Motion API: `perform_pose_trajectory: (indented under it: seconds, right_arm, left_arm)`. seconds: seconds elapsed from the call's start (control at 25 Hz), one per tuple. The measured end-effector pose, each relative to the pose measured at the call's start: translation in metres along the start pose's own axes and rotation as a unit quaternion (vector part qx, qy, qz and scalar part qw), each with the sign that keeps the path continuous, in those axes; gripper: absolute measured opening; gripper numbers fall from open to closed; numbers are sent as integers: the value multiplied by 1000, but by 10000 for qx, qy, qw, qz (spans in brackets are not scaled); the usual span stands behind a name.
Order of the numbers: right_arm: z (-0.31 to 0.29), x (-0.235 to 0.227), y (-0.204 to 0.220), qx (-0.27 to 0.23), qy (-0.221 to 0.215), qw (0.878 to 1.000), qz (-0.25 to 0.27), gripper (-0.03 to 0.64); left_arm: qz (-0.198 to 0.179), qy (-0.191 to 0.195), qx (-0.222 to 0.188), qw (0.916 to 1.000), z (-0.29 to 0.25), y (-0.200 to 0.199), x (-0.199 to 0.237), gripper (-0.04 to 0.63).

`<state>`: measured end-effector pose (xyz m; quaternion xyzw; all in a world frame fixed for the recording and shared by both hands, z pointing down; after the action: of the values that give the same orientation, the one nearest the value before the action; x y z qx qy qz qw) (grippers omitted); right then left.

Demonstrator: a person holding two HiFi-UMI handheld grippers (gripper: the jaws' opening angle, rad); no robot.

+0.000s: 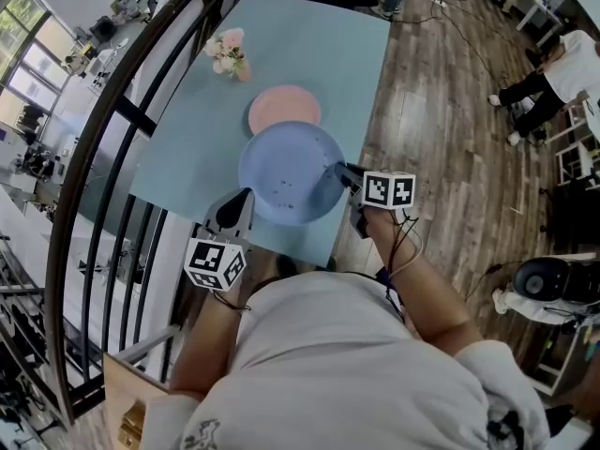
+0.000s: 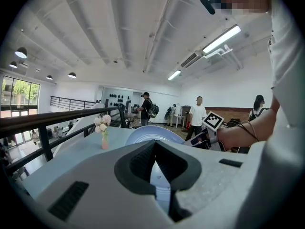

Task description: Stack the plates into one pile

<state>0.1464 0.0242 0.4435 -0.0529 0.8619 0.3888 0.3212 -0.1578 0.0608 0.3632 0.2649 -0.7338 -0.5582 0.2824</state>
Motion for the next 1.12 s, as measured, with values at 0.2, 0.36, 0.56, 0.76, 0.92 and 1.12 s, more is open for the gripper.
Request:
perform_pose_trajectory:
  seconds: [0.2,0.36,0.56,0.76,0.92,1.12]
  right_arm:
    - [-9,5,0,-111,170,9997,-142,23]
    - [-11,8,5,-182,271,9991,-285,23]
    - [-16,1,9,-112,360,9986,-368,25]
    - [-25,-9,7,-18,334,9986,-406,25]
    - [-34,-17,-7,111,267,9991,-326,25]
    - [-42,-30,-21,297,184,9991,-253,25]
  left_arm:
    - [5,159,-9,9999,4,2,17,5]
    - [38,241,22,9997,10,8,25,5]
    - [136,252,101,9995,9,13,28,5]
    - [145,146,157,9997,2,16,30,5]
    - [248,24,178,9995,-8,18,31,5]
    - [335,-98,244,9991,-25,22,25,5]
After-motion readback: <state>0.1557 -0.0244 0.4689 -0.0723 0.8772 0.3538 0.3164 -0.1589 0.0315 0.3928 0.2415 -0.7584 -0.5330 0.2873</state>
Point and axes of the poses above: the fingertips, and each gripper's own axes: z backward along the fingers, x to its left, y out of its underside, the point moved 8 cm from there along z, backward along the fingers, and after that the axes turned 1 degree about y, right-handed, at the moved point
